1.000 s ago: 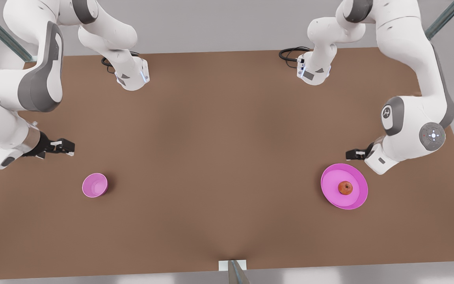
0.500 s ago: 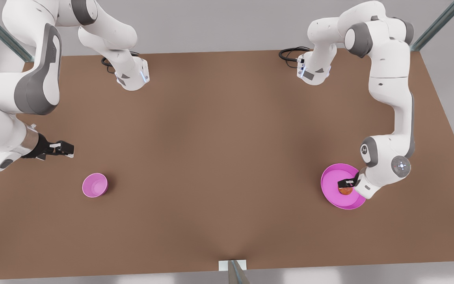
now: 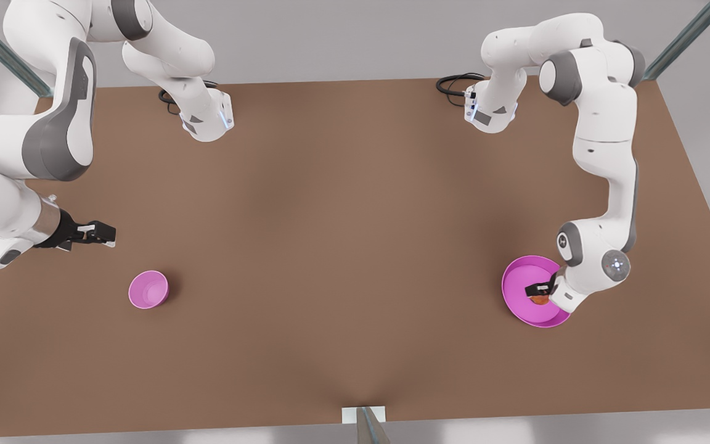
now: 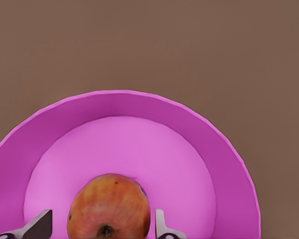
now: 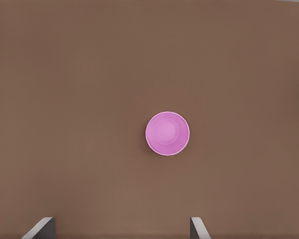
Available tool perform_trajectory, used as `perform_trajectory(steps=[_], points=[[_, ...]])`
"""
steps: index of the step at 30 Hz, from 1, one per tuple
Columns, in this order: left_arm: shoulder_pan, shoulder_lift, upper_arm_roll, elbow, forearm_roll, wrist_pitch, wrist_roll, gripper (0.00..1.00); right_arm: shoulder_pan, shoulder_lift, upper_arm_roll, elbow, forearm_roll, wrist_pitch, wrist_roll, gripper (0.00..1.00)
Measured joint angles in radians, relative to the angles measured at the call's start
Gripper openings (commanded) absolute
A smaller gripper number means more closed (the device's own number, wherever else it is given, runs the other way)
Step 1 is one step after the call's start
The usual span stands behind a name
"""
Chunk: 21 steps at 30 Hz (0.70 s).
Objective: Use the left arm to pick up the apple from the plate, transfer it to the gripper of the right arm, and then use the right arm to place it into the bowl
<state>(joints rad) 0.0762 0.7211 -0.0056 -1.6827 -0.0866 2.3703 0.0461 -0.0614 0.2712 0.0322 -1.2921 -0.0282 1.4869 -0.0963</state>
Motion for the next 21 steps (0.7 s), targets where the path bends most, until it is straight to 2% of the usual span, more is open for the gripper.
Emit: perform_trajectory(steps=[5,8,21], points=[[-0.001,0.009,0.0,0.006,0.0,0.005,0.0,0.98,0.0,0.0,0.0,0.0,0.0,0.0,0.0,1.0],[-0.002,0.011,-0.001,0.007,0.001,0.008,0.0,0.76,-0.003,0.001,0.0,0.0,0.0,0.0,-0.001,1.0],[-0.005,0.0,-0.001,0.02,0.006,0.028,-0.002,0.74,-0.004,0.002,0.001,0.002,0.001,0.001,-0.002,1.0]])
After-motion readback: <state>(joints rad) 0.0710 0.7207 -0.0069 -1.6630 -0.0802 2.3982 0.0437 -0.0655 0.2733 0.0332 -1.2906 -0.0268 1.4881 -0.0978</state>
